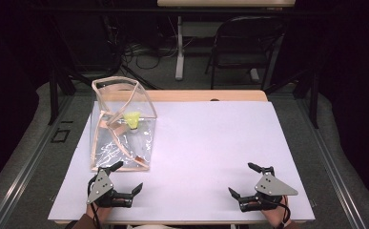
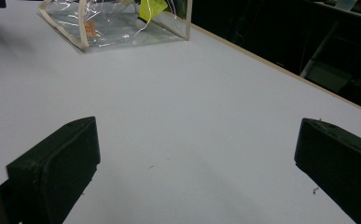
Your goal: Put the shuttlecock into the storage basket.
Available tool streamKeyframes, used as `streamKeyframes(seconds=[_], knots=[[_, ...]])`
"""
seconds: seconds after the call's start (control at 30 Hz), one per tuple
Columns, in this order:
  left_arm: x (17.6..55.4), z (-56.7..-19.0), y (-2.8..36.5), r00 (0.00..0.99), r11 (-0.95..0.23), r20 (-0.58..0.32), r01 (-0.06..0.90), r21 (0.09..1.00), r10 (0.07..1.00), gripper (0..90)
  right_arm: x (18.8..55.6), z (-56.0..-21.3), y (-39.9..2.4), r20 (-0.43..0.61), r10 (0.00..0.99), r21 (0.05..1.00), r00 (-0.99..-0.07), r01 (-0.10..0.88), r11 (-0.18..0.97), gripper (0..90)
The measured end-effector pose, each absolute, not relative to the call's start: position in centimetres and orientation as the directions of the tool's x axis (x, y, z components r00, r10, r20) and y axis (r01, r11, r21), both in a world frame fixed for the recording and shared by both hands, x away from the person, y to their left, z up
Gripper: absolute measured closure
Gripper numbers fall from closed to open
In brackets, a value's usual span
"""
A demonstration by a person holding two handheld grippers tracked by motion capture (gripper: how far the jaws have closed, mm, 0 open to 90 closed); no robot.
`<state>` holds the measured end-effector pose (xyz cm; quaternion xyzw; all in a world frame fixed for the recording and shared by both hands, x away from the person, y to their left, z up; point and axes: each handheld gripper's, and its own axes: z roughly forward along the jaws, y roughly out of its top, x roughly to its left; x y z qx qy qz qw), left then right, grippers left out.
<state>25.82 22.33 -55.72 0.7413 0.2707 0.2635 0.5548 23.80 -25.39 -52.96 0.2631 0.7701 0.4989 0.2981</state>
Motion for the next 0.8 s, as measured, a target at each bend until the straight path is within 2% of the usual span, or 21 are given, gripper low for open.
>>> streamKeyframes(seconds=[0.37, 0.8], knots=[[25.8, -55.7, 22.3, 0.719, -0.240, 0.091, 0.108, 0.965, 0.689, 0.0, 22.5, -53.9, -26.2, -0.196, 0.735, 0.937, -0.650, 0.098, 0.336, 0.0], [25.9, -55.7, 22.2, 0.718, -0.242, 0.092, 0.110, 0.964, 0.690, 0.0, 22.8, -54.1, -26.3, -0.186, 0.743, 0.937, -0.643, 0.113, 0.332, 0.0]])
